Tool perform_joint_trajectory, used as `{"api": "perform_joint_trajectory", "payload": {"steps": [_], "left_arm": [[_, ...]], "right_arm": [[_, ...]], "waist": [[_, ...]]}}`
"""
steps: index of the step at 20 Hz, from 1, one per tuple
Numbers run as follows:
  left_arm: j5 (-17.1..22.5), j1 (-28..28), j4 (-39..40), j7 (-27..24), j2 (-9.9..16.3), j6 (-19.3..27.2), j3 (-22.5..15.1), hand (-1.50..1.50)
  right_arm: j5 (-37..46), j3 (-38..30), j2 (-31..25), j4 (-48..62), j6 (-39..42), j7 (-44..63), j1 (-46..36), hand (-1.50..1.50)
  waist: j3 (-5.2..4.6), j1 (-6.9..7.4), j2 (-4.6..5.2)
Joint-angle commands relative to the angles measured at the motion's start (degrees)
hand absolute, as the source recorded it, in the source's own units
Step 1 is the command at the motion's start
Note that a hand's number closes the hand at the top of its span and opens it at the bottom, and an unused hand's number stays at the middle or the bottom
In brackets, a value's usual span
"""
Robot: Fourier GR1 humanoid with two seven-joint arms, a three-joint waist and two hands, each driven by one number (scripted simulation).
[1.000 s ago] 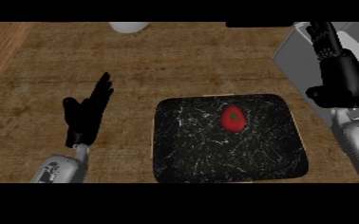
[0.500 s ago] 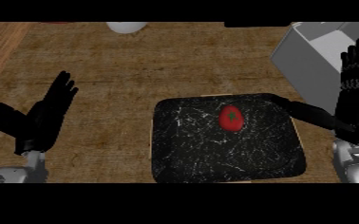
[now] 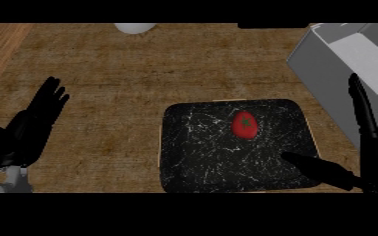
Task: Pick the tomato from the tray and place it in the cardboard box
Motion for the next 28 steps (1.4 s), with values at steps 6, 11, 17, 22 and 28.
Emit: {"api": "perform_joint_trajectory", "payload": {"steps": [6,11,17,22,28], "left_arm": [[0.9,-2.27,-0.66,2.2,0.44,-1.06,-0.1,0.0],[0.46,-2.38,-2.24,3.1,-0.36,-1.14,-1.35,0.0],[-0.27,-4.25,2.27,1.94,-0.63,-1.43,0.35,0.0],[-0.58,0.29,-3.1,2.76,-0.81,-1.37,0.11,0.0],[1.42,-1.16,2.05,0.63,0.25,-4.89,4.16,0.0]], "right_arm": [[8.34,5.71,-13.13,-6.02,21.66,33.45,-6.49,-1.5],[4.95,11.72,-8.13,-8.38,33.05,52.67,-18.03,-1.5],[-2.31,11.71,0.56,-3.54,38.85,64.52,-27.58,-1.5],[-2.59,12.1,4.12,3.13,39.26,64.88,-29.98,-1.5],[-2.87,13.02,5.52,5.96,40.81,63.54,-29.42,-1.5]], "waist": [[-0.19,1.83,0.51],[0.05,3.22,0.62],[0.2,1.56,0.66],[0.31,1.84,0.43],[0.29,1.11,0.53]]}}
